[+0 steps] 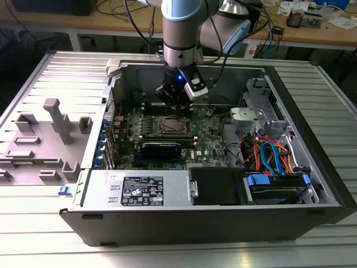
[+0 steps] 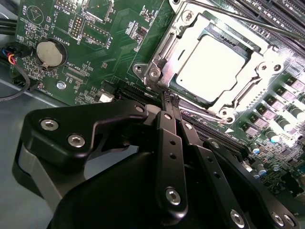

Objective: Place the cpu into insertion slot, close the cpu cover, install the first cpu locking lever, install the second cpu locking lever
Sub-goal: 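Install the first cpu locking lever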

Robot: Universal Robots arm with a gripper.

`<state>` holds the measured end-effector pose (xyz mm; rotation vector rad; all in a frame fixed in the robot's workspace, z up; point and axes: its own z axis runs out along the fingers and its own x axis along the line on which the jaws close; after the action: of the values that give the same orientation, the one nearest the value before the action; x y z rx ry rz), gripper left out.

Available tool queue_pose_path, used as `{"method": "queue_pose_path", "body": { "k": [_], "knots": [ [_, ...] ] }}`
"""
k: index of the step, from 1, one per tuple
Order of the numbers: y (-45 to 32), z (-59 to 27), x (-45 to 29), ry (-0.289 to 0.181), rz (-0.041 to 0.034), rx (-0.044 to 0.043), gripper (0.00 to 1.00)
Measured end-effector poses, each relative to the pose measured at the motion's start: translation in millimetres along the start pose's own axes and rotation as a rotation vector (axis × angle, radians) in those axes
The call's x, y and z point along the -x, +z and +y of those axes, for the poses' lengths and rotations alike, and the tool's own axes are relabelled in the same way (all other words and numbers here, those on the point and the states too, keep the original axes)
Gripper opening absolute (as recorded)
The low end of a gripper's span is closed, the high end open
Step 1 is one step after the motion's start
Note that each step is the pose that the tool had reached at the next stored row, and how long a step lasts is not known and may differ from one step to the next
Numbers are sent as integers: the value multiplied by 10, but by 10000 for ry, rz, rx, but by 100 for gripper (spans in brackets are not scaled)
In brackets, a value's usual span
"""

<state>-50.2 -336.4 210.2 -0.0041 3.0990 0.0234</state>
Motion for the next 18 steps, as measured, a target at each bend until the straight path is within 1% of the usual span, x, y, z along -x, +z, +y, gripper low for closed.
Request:
{"method": "queue_pose_path", "body": {
  "k": [5,8,11,18],
  "knots": [
    [-7,-1,0,-1,1,-4,11],
    [6,-1,0,0,2,-13,11],
    [28,-2,0,-4,1,-54,11],
    [38,-2,0,-5,1,-113,11]
  ]
}}
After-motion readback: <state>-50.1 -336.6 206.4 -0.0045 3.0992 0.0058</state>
